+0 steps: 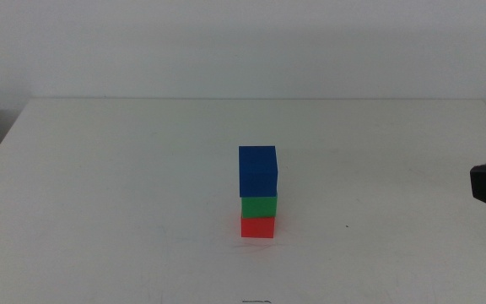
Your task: Stack red cubes first, then green, then blue cubes in a specific spot.
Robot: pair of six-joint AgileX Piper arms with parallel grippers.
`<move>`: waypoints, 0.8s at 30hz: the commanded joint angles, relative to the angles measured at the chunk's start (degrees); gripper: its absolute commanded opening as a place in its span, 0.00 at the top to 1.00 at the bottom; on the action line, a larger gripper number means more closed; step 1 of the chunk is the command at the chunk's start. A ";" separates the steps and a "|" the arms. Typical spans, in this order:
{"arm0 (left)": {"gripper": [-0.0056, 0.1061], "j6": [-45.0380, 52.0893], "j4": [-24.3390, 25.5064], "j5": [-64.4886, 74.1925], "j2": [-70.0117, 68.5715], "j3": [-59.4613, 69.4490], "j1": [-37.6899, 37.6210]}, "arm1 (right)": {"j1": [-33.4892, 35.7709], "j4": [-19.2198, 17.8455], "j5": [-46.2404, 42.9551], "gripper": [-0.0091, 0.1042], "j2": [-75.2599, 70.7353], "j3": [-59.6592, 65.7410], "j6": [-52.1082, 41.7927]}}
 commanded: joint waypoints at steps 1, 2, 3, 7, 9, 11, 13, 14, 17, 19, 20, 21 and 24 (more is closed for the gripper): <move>0.12 -0.01 0.05 -7.25 -1.34 -0.12 -0.14 | -0.42 0.06 -4.20 0.35 0.07 -1.01 -0.92; 0.12 -0.01 0.11 -8.76 -1.95 0.90 -0.14 | -0.42 -0.66 -4.72 0.35 -0.11 -1.01 -0.92; 0.12 -0.01 0.11 -11.08 -2.70 2.54 -0.14 | -0.42 -2.36 -5.72 0.35 -0.40 -1.01 -0.92; 0.12 -0.01 -0.60 -23.57 -7.04 12.40 -0.14 | -0.54 -11.87 -13.91 0.35 -0.53 -0.99 -0.92; 0.12 -0.01 -1.21 -29.73 -9.76 18.14 -0.14 | -0.54 -13.00 -14.68 0.35 -0.53 -0.99 -0.92; 0.12 -0.01 -1.68 -35.43 -12.72 24.36 -0.14 | -0.54 -12.95 -14.09 0.35 -0.53 -0.99 -0.92; 0.12 -0.01 -1.68 -40.93 -15.59 31.46 -0.14 | -1.42 -12.91 -14.12 0.35 -0.53 -0.83 -0.92; 0.12 -0.01 -1.68 -43.43 -16.67 34.36 -0.08 | -2.73 -12.54 -14.83 0.35 -0.53 -0.40 -0.92; 0.12 -0.01 -1.68 -50.06 -20.08 45.09 0.24 | -10.08 -6.49 -20.51 0.35 -0.65 3.12 -0.92; 0.12 -0.01 -1.68 -53.96 -22.03 51.45 1.29 | -16.24 -0.54 -24.25 0.35 -1.14 6.18 -0.92; 0.12 -0.01 -1.68 -55.18 -23.02 53.76 1.84 | -19.72 2.10 -26.03 0.35 -1.63 8.02 -0.92; 0.12 -0.01 -2.13 -56.76 -24.09 56.42 2.62 | -23.06 3.73 -27.25 0.35 -2.32 9.52 -0.92; 0.12 -0.01 -6.49 -61.26 -27.34 63.13 5.33 | -30.88 4.36 -31.81 0.35 -5.92 15.03 -0.92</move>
